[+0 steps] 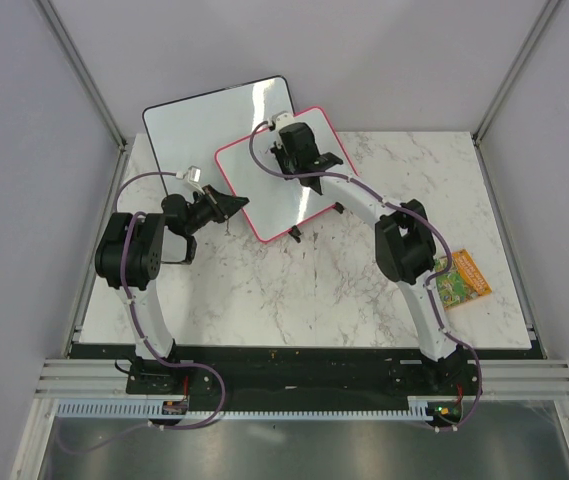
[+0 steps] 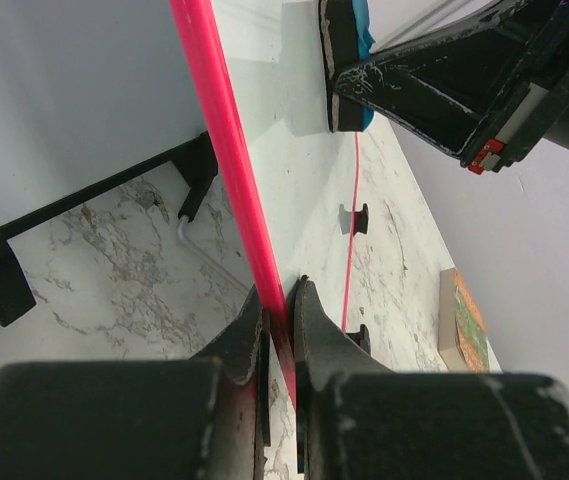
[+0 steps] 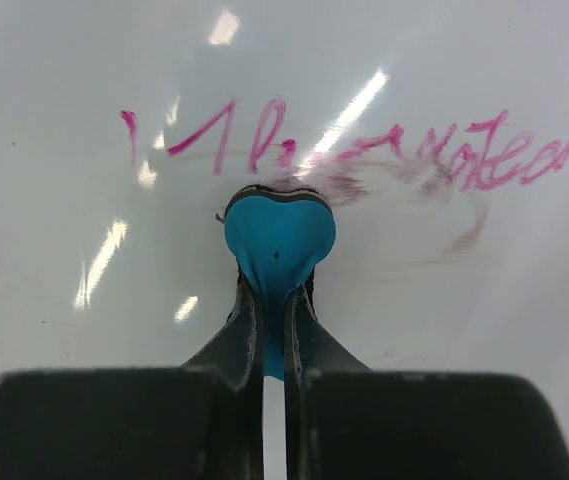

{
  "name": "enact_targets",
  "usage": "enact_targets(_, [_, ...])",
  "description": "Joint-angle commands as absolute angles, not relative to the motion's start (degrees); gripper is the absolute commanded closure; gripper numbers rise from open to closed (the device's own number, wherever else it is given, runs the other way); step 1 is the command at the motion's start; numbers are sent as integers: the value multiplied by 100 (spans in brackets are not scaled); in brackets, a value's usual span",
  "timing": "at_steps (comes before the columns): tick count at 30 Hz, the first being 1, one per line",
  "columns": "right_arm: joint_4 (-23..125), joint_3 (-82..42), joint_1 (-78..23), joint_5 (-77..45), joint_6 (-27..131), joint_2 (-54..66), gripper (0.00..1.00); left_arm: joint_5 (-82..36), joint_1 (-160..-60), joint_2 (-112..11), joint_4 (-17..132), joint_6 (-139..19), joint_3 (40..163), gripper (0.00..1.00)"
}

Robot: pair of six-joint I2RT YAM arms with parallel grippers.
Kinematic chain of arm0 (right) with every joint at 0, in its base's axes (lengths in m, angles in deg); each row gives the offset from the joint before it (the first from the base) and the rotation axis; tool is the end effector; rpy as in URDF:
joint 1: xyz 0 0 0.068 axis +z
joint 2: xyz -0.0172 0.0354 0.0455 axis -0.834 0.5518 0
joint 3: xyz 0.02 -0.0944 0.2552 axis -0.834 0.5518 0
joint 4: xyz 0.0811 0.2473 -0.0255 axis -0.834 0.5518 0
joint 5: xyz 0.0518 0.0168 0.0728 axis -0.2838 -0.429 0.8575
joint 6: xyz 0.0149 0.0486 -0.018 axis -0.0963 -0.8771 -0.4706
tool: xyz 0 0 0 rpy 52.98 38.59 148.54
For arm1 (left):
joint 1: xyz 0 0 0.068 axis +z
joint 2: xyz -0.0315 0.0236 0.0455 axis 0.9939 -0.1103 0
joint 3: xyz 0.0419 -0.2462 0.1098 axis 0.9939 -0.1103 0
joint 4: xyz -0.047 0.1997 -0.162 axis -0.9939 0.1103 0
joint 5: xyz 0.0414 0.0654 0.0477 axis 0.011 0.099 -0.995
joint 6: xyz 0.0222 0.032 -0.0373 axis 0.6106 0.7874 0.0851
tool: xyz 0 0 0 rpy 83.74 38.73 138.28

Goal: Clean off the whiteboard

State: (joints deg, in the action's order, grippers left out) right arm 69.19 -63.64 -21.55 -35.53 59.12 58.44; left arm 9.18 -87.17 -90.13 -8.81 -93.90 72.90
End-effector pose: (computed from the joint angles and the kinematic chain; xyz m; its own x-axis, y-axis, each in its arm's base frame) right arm 0.4512 0.3067 0.2428 -0.4431 -0.3201 -0.8374 -0.4253 0.8973 -0.1180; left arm 0.3657 -0.0457 0.1366 -0.5303 -0.5134 -0.6747 0.4504 0.5036 -0.7372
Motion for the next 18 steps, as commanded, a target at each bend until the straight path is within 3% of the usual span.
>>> enact_targets(1, [5905, -6061, -1837, -1915, 5748, 6285, 100, 1411, -8982, -8943, -1289, -8310, 7389, 98])
enact_targets(6, [5852, -6676, -1644, -1800, 5731, 6618, 100, 1385, -9008, -8916, -1246, -8240, 7381, 98])
enact_targets(18, [4322, -6527, -1476, -2345, 5318, 6839, 100, 1376, -9087, -8855, -1149, -8099, 7381, 98])
